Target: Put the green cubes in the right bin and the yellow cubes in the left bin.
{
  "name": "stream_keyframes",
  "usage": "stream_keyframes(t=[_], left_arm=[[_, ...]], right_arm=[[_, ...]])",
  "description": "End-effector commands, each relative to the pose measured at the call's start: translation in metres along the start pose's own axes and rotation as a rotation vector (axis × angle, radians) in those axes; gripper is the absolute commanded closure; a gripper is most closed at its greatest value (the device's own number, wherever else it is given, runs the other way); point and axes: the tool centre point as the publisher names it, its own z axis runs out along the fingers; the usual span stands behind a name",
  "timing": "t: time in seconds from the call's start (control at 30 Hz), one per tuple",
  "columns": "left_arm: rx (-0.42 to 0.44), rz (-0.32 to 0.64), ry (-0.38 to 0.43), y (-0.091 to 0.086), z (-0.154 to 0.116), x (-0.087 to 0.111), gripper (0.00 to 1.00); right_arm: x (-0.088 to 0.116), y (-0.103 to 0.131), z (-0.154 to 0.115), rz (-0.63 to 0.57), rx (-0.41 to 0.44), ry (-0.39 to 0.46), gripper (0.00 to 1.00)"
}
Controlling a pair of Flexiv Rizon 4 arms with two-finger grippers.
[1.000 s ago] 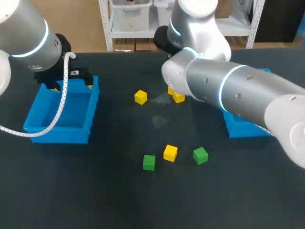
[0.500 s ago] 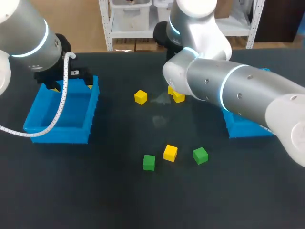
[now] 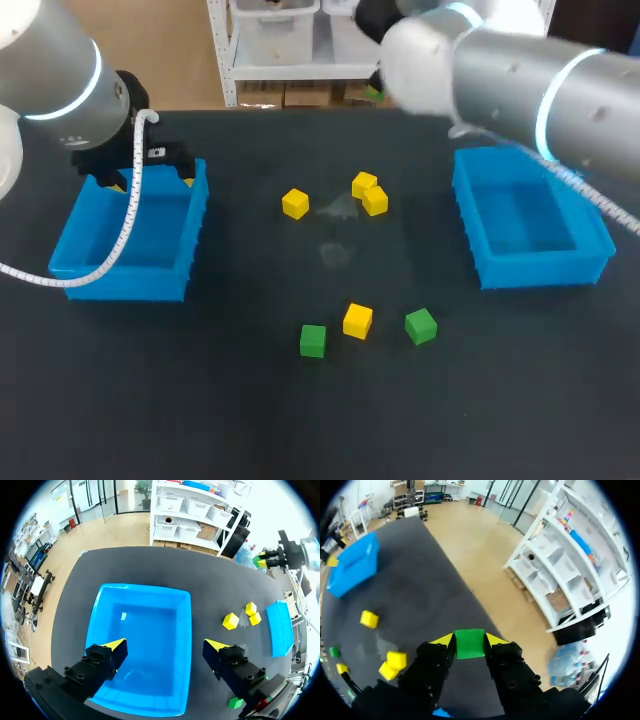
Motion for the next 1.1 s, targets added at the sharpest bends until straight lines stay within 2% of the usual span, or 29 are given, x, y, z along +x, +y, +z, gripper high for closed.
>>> stream_keyframes(t=[0.03, 0.33, 0.57, 0.83, 1.1], left_arm=[[-0.003, -0.002, -0.001, -0.001, 0.0, 0.0, 0.0], [-0.003, -0.002, -0.001, -0.001, 0.0, 0.0, 0.0], [-0.003, -0.002, -0.001, -0.001, 0.0, 0.0, 0.0], [-0.003, -0.002, -0.001, -0.001, 0.0, 0.0, 0.0], [-0.003, -0.002, -0.001, -0.001, 0.0, 0.0, 0.0]], right_arm=[[0.046, 0.02, -0.079, 0.029, 0.076, -0.059, 1.0], [0.088, 0.043, -0.122, 0.126, 0.15, -0.036, 1.0], [0.122, 0.065, -0.148, 0.161, 0.171, 0.022, 1.0], [0.174, 0.074, -0.157, 0.221, 0.175, 0.07, 1.0], [0.247, 0.071, -0.157, 0.294, 0.152, 0.142, 1.0]])
